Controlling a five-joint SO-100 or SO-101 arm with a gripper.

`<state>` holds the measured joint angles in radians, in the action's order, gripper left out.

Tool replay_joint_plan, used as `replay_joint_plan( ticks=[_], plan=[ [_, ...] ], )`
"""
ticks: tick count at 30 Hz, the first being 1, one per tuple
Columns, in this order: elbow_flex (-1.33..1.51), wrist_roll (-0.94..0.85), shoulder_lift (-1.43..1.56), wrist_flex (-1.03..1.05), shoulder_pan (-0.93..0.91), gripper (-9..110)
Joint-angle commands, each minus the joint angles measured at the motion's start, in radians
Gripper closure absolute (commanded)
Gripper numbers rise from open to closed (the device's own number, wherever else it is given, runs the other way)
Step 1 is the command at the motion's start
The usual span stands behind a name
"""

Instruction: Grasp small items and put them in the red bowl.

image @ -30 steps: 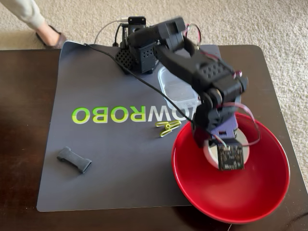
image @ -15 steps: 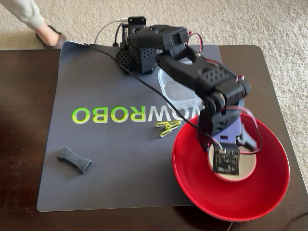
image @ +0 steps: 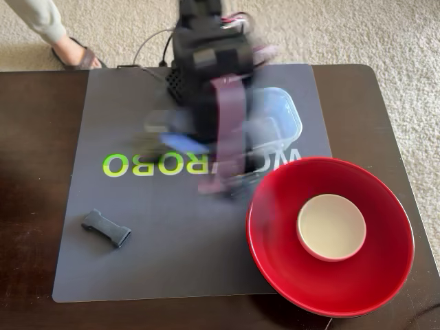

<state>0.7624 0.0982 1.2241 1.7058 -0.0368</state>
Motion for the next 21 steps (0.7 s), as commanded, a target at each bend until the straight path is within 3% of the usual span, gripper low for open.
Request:
replay_joint_plan(
  ticks=[1, 8, 14, 21],
  plan=[
    [0.114, -0.040, 0.072, -0.011, -0.204, 55],
    [0.466, -0.048, 0.164, -0.169, -0.526, 60],
    [0.749, -0.054, 0.244, -0.362, -0.574, 62],
    [0.696, -0.051, 0.089, -0.460, -0.555, 63]
  ],
)
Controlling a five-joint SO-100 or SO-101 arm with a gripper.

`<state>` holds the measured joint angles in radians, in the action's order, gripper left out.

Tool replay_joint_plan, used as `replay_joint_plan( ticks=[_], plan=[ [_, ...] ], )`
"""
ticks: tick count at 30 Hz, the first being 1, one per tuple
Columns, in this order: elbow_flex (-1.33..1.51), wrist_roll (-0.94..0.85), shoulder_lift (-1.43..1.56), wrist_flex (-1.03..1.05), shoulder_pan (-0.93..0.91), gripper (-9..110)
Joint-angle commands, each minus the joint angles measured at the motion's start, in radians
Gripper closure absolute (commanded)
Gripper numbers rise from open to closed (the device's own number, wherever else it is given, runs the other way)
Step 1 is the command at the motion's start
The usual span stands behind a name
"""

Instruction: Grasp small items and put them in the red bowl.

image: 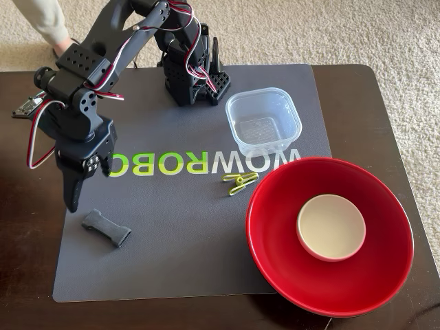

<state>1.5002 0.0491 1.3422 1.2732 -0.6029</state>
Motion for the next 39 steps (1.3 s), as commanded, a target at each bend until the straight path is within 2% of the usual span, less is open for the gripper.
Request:
replay_joint_plan(
  ticks=[1, 9, 18, 21, 25, 29, 34, 39],
  plan=[
    [-0.049, -0.003, -0.048, -0.041, 0.014, 63],
    [-0.232, 0.002, -0.236, -0.057, 0.054, 64],
    [-0.288, -0.015, -0.316, -0.055, 0.166, 64],
    [-0.281, -0.031, -0.348, -0.046, 0.163, 70],
    [-0.285, -0.037, -0.348, -0.046, 0.158, 89],
    [-0.285, -0.048, -0.344, -0.029, 0.158, 101],
    [-0.287, -0.018, -0.341, -0.006, 0.189, 101],
    [-0.298, 0.098, -0.250, 0.046, 0.319, 101]
  ],
)
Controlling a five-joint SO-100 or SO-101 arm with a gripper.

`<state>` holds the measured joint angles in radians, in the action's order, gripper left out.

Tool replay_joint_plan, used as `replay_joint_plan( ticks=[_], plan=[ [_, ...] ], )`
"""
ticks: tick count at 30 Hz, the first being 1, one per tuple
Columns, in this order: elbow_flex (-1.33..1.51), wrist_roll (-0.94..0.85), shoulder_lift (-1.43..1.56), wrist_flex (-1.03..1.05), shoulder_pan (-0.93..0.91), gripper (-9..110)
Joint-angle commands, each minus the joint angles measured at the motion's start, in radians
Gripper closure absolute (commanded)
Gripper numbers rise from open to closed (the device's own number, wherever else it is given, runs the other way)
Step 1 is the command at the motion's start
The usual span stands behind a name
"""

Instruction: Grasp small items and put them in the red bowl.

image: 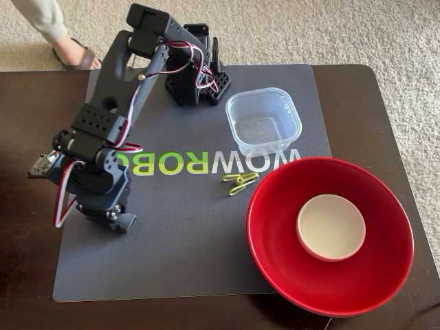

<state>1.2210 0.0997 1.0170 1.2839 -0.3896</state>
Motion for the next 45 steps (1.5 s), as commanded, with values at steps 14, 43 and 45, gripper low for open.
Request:
replay_joint_plan(
  ticks=[14, 43, 45],
  plan=[
    [-0.588, 0.245, 0.112, 0.417, 0.551, 101],
    [-0.833, 0.508, -0.183, 0.417, 1.023, 39],
    [-0.836, 0.466, -0.140, 0.417, 0.994, 39]
  ],
)
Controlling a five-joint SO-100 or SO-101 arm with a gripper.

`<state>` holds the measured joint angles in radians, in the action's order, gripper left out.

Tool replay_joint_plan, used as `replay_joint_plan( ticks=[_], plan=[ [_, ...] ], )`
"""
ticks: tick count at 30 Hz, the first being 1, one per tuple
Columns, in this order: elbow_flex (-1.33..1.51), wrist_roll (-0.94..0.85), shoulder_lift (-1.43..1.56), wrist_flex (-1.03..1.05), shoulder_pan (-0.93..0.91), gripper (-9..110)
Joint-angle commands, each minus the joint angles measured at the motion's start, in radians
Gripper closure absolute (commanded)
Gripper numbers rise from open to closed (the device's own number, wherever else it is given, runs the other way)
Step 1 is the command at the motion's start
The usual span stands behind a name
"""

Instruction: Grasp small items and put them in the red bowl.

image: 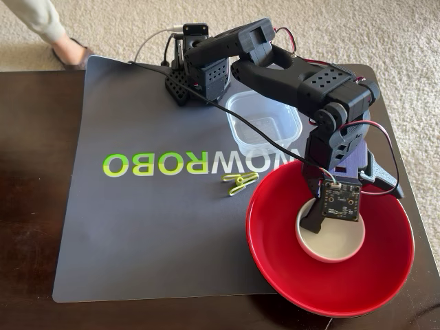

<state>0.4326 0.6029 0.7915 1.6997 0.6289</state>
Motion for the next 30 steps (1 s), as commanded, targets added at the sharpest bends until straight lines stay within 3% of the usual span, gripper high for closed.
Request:
replay_joint_plan(
  ticks=[1, 4, 10, 20, 30],
  plan=[
    [-0.048, -0.061, 0.115, 0.002, -0.041, 39],
    [-0.026, -0.163, 0.227, 0.008, -0.110, 41],
    [0.359, -0.316, 0.561, 0.008, -0.222, 44],
    [1.247, -0.202, 0.982, -0.132, -0.250, 46],
    [1.618, -0.137, 1.046, -0.370, -0.316, 48]
  ],
)
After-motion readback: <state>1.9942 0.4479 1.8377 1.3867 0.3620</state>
